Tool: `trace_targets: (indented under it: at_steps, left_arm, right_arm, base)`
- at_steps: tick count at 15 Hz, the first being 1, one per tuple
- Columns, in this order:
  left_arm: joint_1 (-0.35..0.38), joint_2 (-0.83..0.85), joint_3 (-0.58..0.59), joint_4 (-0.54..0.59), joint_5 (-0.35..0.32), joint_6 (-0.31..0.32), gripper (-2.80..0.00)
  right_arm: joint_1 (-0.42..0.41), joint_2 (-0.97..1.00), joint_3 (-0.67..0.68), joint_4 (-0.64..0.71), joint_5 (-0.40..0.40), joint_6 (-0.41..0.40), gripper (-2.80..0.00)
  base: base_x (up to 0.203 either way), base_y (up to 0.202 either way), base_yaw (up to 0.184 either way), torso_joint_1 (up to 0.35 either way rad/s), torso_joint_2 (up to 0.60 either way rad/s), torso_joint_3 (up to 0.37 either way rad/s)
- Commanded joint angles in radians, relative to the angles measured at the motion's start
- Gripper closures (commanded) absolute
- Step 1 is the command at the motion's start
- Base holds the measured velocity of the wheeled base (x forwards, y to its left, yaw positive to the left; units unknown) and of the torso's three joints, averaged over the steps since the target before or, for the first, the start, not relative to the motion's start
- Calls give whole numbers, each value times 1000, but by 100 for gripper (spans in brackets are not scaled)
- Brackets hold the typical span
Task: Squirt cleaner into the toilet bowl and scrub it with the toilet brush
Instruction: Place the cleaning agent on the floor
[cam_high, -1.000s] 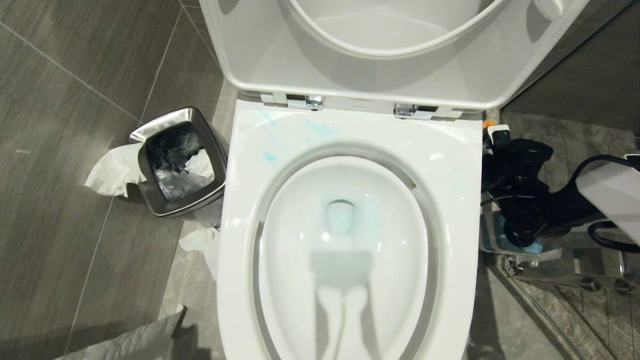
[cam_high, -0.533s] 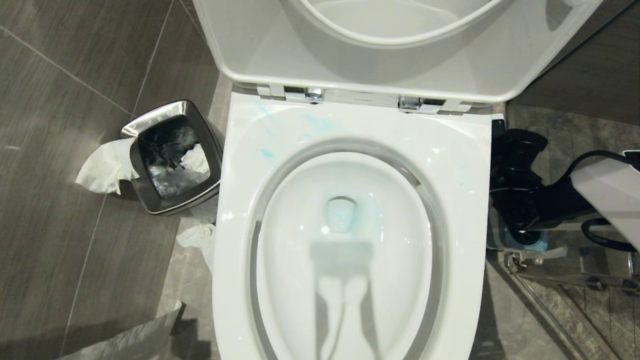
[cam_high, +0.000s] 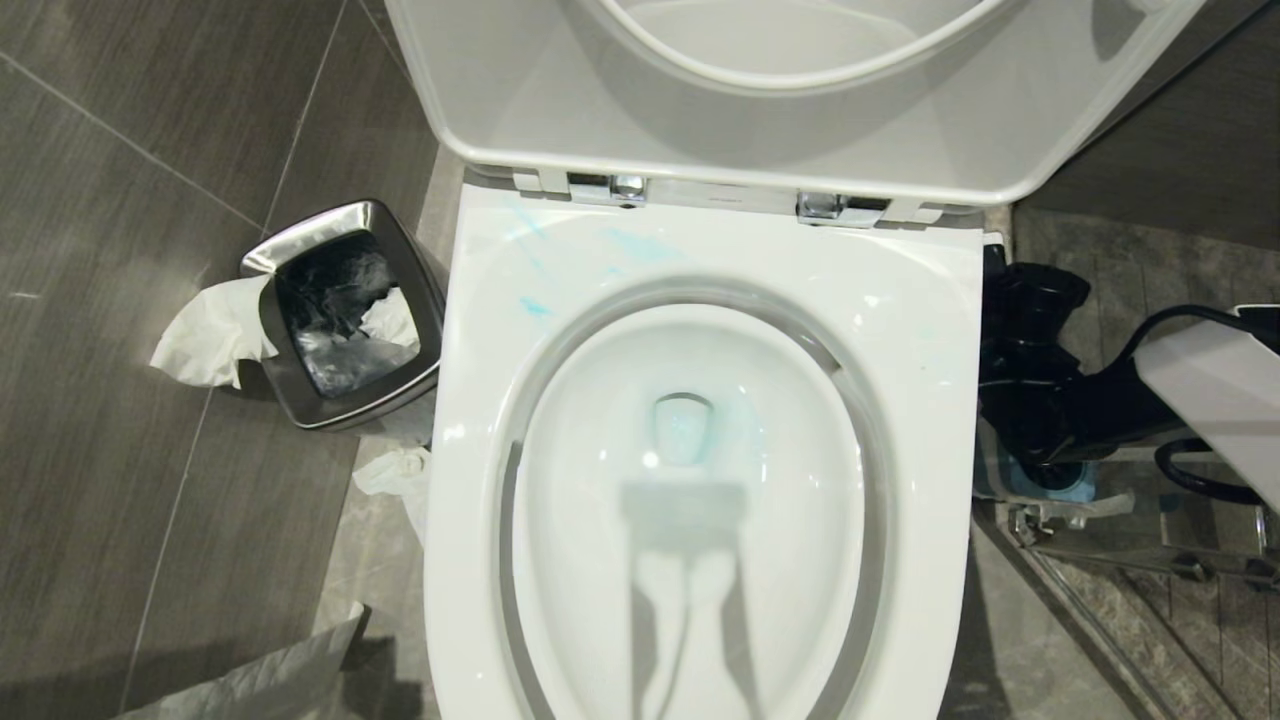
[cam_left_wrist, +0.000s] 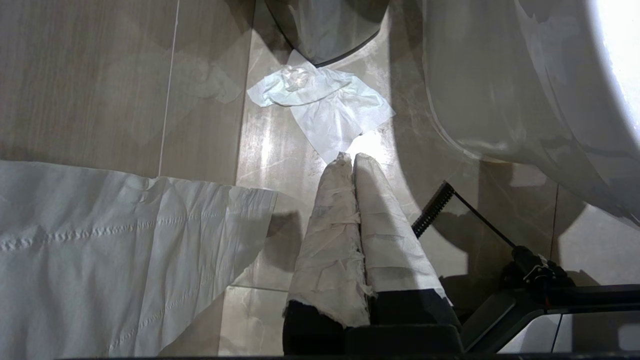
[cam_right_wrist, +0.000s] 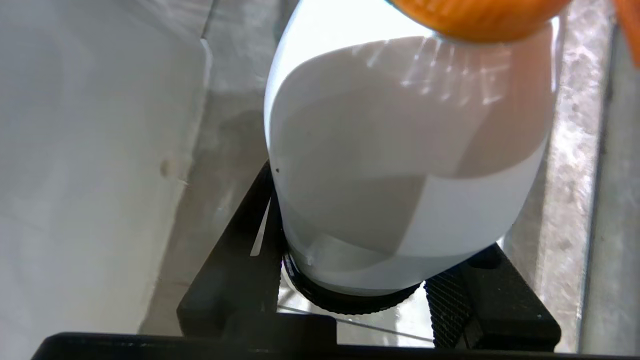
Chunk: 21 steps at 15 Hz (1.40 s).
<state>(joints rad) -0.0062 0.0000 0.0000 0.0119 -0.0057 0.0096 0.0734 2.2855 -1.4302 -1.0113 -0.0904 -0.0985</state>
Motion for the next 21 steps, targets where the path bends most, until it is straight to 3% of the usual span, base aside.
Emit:
trace_targets:
  at_steps: [1, 7, 10, 21]
  left_arm:
    - [0, 2, 0, 0, 0, 0, 0]
    - [0, 0, -2, 0, 0, 1, 0]
    - [0, 0, -1, 0, 0, 2, 0]
    - [0, 2, -2, 0, -2, 6, 0]
  right_arm:
    - [-1, 6, -1, -6, 0, -3, 0]
    - [-4, 5, 39, -8, 0, -33, 0]
    - [-18, 20, 62, -90, 8, -65, 0]
    - [-21, 48, 109, -151, 20, -73, 0]
  base:
    - [0, 0, 0, 0, 0, 0]
    - [0, 0, 0, 0, 0, 0]
    - [0, 0, 0, 0, 0, 0]
    - [0, 0, 0, 0, 0, 0]
